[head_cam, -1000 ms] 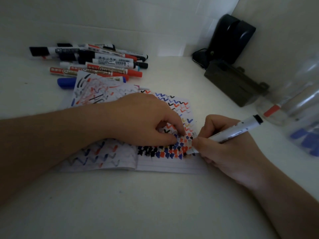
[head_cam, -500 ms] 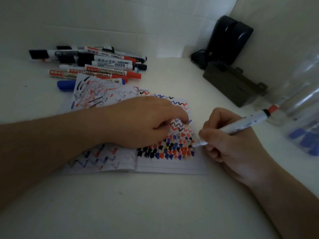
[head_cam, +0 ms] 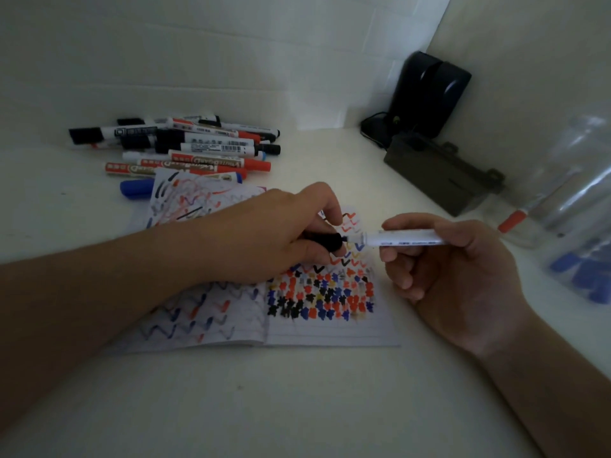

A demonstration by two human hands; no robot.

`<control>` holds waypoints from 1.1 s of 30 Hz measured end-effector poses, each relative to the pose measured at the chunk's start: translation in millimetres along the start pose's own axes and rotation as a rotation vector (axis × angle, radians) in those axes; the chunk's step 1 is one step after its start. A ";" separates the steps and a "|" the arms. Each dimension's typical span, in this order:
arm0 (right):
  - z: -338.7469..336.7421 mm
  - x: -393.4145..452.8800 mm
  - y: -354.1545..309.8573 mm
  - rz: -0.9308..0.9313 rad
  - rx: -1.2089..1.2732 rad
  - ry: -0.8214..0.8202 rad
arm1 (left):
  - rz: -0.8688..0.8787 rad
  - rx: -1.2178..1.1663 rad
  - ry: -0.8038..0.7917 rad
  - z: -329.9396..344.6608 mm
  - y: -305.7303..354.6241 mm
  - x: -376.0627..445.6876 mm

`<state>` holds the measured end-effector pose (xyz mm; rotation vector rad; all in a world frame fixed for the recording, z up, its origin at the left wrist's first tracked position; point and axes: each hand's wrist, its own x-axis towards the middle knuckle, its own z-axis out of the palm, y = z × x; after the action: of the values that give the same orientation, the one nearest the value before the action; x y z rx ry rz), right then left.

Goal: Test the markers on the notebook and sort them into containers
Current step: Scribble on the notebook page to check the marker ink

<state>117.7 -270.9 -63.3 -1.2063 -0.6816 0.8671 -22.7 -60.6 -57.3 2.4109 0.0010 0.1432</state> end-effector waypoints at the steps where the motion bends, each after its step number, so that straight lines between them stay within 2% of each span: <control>1: 0.7 -0.2 0.1 0.004 -0.013 0.006 | -0.002 -0.006 0.007 -0.1 0.9 -0.4; 10: 8.8 1.0 -1.8 0.044 -0.045 0.072 | -0.002 0.015 0.042 1.4 -3.2 0.7; 13: 8.8 -1.6 -3.1 0.016 -0.122 0.068 | -0.001 0.002 0.059 1.3 -4.5 1.2; 17: 9.7 -2.9 -2.8 -0.012 -0.175 0.145 | -0.084 -0.283 0.118 -10.1 -1.8 2.4; 20: 11.9 -3.7 4.5 -0.080 -0.347 0.164 | -0.111 -0.389 0.098 -16.1 -1.0 2.8; 22: 13.4 -3.8 8.5 -0.122 -0.379 0.144 | -0.112 -0.360 0.058 -16.5 -1.8 2.1; 25: 8.6 -1.9 8.3 -0.099 -0.250 0.095 | -0.115 -0.369 -0.015 -19.9 -0.1 -0.5; 29: -4.7 1.2 5.6 -0.028 -0.097 -0.102 | -0.091 -0.488 -0.113 -20.8 -0.1 -4.1; 33: -11.2 0.3 7.6 -0.030 -0.126 -0.183 | -0.076 -0.461 -0.107 -15.0 -0.6 -4.2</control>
<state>125.6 -275.4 -73.2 -1.2351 -0.9117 0.9276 -28.4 -50.4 -47.0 1.9517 0.0090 -0.0208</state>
